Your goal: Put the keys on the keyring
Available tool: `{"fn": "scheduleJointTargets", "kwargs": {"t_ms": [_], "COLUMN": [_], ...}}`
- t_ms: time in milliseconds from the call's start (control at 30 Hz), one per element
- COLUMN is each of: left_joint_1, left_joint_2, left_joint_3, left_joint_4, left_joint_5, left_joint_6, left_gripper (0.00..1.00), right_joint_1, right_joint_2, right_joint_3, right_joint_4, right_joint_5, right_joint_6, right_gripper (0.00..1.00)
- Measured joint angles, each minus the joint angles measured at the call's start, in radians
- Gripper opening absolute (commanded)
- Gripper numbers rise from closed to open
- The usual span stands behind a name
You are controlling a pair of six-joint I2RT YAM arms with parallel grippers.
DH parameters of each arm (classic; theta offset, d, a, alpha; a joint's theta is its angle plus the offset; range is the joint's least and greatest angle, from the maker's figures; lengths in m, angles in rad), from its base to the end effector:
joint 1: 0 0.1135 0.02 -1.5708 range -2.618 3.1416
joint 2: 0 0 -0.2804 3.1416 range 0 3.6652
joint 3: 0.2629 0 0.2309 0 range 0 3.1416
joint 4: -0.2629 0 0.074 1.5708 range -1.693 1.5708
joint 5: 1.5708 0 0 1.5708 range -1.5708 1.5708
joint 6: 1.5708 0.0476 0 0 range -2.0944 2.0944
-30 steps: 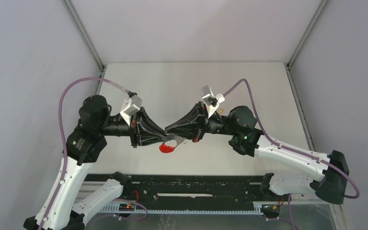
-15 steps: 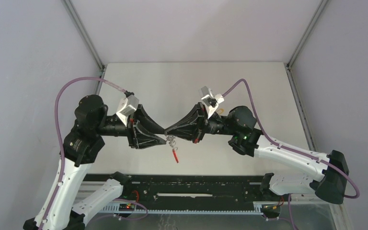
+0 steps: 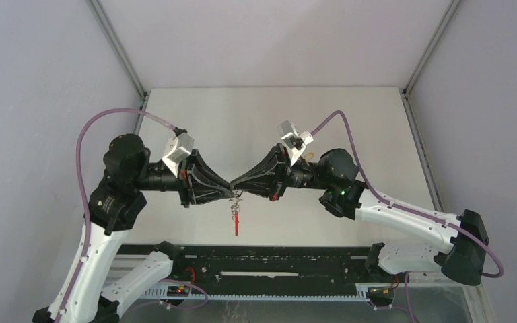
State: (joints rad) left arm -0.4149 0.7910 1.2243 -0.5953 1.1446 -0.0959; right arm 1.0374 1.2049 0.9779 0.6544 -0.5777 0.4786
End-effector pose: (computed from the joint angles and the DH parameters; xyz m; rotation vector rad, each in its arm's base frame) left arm 0.0671 -0.0769 0.4458 1.1216 1.4440 -1.3440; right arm 0.1068 0.2320 0.4308 -0.9109 1.0553 1.6255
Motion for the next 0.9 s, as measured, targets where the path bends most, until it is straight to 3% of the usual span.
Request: {"fn": "scheduleJointTargets", "kwargs": {"t_ms": [367,533,767,833,900], "left_joint_1": [0.001,0.002,0.002,0.002,0.002], "left_joint_2": [-0.026,-0.035,-0.043,-0.045,-0.046], "left_joint_3": [-0.052,-0.083,-0.086,-0.086,-0.086], "left_joint_4": [0.058,0.096,0.127,0.132,0.135], "left_joint_5": [-0.016,-0.022,-0.035,-0.034,-0.033], "left_joint_6": [-0.039,-0.075,-0.115,-0.117,-0.121], "left_gripper": [0.12,0.01,0.00,0.00,0.00], "right_joint_1": [0.006,0.006,0.008,0.008,0.010], "right_joint_2": [0.018,0.023,0.023,0.023,0.024], "right_joint_3": [0.003,0.003,0.008,0.009,0.013], "right_joint_4": [0.023,0.023,0.031,0.031,0.029], "right_joint_5": [0.000,0.004,0.012,0.012,0.011], "right_joint_6": [0.003,0.003,0.003,0.003,0.003], "right_gripper": [0.00,0.00,0.00,0.07,0.21]}}
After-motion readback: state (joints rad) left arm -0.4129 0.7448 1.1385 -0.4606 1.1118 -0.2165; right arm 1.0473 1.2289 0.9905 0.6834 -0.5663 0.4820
